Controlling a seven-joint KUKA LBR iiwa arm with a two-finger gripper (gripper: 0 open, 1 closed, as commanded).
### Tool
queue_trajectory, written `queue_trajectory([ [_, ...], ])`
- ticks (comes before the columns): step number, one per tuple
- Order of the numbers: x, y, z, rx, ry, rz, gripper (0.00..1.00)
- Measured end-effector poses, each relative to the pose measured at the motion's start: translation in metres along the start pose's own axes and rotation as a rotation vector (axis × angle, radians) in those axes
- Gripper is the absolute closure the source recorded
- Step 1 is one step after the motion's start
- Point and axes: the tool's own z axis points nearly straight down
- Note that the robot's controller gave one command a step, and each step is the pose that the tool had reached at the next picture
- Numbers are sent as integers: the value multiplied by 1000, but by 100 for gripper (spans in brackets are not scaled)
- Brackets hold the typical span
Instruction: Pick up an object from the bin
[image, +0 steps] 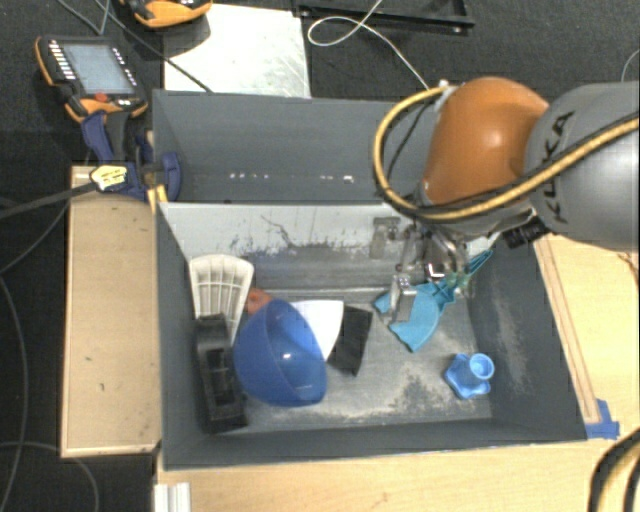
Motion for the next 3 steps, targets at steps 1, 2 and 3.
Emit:
queue_trajectory([
  [1,21,92,116,-2,4,-380,0],
  [2,13,84,47,-1,-7,-108,0],
  [3,63,111,104,-4,-7,-684,0],
])
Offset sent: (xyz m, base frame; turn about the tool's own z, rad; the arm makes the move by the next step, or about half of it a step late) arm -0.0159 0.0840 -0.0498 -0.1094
